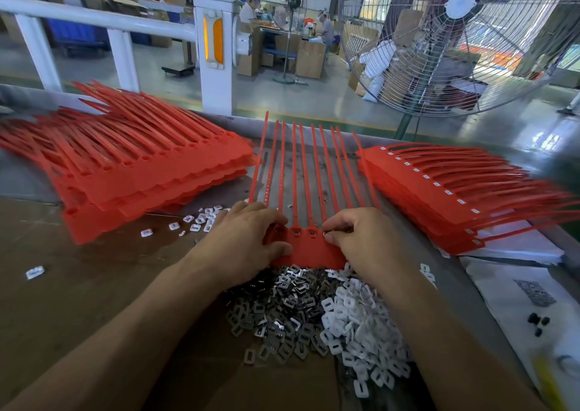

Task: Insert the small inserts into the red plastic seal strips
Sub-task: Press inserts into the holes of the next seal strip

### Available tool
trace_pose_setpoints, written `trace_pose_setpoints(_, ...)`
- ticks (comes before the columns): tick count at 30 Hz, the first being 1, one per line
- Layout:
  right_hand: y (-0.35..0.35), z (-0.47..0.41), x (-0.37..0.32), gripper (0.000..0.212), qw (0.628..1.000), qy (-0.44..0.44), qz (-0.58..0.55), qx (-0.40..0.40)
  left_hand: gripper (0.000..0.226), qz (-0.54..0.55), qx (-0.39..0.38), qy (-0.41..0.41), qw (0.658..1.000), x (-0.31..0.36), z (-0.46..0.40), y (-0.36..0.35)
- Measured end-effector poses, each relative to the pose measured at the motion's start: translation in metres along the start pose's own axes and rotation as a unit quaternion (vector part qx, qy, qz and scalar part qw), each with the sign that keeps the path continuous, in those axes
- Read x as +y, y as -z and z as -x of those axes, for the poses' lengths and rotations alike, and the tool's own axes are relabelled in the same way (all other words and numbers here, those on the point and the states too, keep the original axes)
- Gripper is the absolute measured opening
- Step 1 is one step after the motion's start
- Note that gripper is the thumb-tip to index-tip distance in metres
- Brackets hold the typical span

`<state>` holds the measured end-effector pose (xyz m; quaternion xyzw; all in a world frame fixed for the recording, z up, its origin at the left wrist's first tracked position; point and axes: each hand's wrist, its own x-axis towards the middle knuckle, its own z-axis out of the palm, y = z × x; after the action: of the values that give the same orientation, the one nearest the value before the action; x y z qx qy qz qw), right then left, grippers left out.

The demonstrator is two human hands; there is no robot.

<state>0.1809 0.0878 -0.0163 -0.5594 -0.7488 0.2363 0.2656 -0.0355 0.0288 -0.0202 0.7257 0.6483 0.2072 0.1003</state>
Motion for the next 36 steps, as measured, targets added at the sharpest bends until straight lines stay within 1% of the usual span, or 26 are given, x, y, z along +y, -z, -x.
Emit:
trace_pose_setpoints(5,0.000,-0.001,0.000,0.013,1.000,-0.022,-0.016,0.002,0.053,0.001,0.000,0.002,1.000,0.000,0.000,0.000)
trace_pose_setpoints(9,0.000,-0.002,0.000,0.013,1.000,-0.019,-0.001,0.011,0.053,0.000,0.002,0.000,1.000,0.000,0.000,-0.001)
trace_pose_setpoints(17,0.003,0.000,0.000,0.019,0.999,-0.027,-0.023,-0.012,0.053,-0.001,0.002,0.001,1.000,0.000,-0.001,-0.001)
trace_pose_setpoints(22,0.005,0.003,0.001,0.019,0.999,-0.014,-0.043,0.023,0.053,-0.002,-0.002,-0.001,1.000,0.000,0.000,-0.001)
trace_pose_setpoints(25,0.007,0.006,0.003,0.018,0.998,0.006,-0.028,0.050,0.053,-0.004,0.001,-0.001,1.000,0.001,0.000,0.000)
trace_pose_setpoints(27,0.009,0.007,0.003,0.017,0.999,0.013,-0.009,0.052,0.053,-0.003,0.001,-0.001,1.000,0.001,0.000,0.000)
trace_pose_setpoints(30,0.012,0.009,0.002,0.016,0.999,0.019,0.005,0.044,0.053,-0.003,0.001,-0.002,1.000,0.001,0.001,0.000)
trace_pose_setpoints(32,0.015,0.011,0.000,0.015,0.999,0.024,-0.007,0.036,0.053,-0.002,0.000,-0.002,1.000,0.001,0.001,0.000)
trace_pose_setpoints(34,0.018,0.014,-0.004,0.013,0.999,0.039,-0.027,0.008,0.053,-0.002,-0.001,-0.001,1.000,0.001,0.001,0.000)
trace_pose_setpoints(36,0.021,0.018,-0.009,0.009,0.996,0.072,-0.030,-0.036,0.053,-0.004,-0.002,0.000,1.000,0.001,0.000,0.000)
